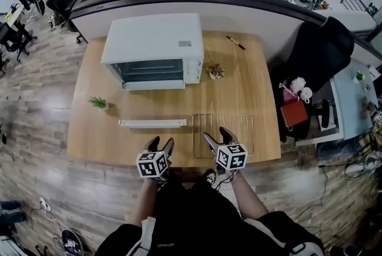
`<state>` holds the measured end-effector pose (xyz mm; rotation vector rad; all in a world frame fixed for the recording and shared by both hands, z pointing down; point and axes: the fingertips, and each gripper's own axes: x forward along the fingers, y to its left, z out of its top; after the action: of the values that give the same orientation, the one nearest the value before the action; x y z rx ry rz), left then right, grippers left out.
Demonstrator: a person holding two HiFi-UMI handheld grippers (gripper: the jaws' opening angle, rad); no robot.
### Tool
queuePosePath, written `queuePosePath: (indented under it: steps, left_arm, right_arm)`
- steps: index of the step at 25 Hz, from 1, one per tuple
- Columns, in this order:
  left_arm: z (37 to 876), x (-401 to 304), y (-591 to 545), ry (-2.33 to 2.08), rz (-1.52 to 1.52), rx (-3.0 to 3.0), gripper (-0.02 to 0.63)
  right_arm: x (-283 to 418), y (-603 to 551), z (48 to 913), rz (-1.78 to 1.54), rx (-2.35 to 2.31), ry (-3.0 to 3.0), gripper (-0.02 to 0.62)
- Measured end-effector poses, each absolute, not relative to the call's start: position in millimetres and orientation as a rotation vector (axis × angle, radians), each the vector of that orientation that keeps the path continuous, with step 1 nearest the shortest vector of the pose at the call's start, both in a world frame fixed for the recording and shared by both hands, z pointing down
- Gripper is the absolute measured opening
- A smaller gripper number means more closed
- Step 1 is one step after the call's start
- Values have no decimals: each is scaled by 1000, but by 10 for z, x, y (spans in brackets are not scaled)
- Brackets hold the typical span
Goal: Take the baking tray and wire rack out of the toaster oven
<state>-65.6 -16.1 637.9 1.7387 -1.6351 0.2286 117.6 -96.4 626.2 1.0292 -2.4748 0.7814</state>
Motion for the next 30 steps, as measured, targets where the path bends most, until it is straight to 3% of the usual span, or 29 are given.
queuePosePath:
  steps: [16,30]
  left_arm:
    - [6117,-2096,-474,-1508,77,1829,250]
    - [6058,-2457,-1059,-1440,17,1851,250]
  right_arm:
    - [-415,-999,6096,738,1070,-2467,334]
    - [-906,-1419,5909,769,1163,-2498,325]
